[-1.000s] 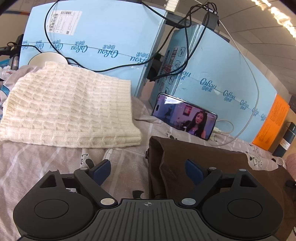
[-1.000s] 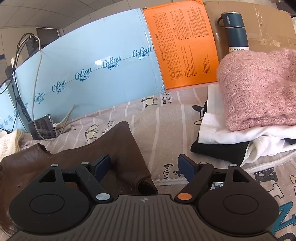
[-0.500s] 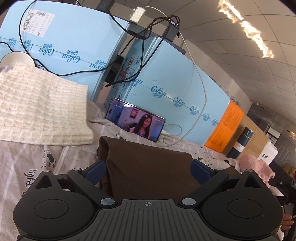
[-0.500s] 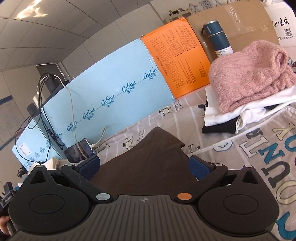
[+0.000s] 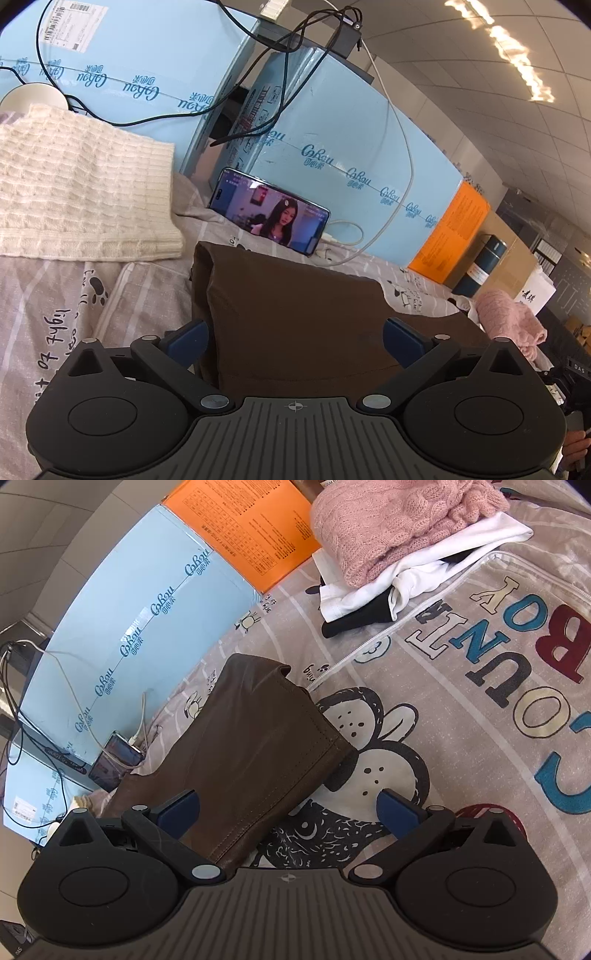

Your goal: Fold clothes

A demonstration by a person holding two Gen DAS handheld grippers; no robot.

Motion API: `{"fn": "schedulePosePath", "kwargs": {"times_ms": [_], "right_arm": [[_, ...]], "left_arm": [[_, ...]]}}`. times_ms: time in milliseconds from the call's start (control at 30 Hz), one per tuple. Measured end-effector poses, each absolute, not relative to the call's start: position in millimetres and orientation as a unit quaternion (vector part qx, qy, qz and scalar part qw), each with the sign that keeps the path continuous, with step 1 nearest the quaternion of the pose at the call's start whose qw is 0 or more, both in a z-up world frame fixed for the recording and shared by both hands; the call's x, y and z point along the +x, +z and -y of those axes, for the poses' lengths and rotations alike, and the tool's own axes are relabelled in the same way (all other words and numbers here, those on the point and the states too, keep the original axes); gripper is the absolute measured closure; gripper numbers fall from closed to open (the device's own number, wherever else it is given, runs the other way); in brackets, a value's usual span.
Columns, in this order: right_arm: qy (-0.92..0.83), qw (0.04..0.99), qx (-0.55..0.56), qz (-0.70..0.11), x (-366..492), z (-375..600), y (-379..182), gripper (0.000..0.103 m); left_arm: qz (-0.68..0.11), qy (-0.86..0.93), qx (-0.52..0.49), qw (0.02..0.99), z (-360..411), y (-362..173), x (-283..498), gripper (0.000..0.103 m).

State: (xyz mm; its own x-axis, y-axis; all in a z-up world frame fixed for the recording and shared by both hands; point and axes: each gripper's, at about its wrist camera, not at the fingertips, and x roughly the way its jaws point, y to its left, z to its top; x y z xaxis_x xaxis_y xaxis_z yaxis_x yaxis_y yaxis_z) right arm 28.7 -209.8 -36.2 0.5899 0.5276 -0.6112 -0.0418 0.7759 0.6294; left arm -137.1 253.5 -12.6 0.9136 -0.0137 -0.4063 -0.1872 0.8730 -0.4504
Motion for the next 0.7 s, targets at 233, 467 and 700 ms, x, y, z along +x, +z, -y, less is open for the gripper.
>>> {"fn": "schedulePosePath", "kwargs": {"times_ms": [233, 467, 700], "right_arm": [[0.179, 0.823, 0.384, -0.378, 51.7, 202.7, -53.2, 0.0], [0.178, 0.818, 0.429, -0.338, 67.4, 187.5, -63.6, 0.041], [0.196, 0.831, 0.423, -0.303, 61.7, 190.1, -63.2, 0.094]], "left_arm": [[-0.227, 0.069, -0.264, 0.935, -260.0, -18.2, -132.5, 0.001], [-0.248, 0.075, -0.257, 0.931, -258.5, -21.8, -127.2, 0.001], [-0.264, 0.074, -0.25, 0.928, -257.2, -24.8, -122.6, 0.001]]}}
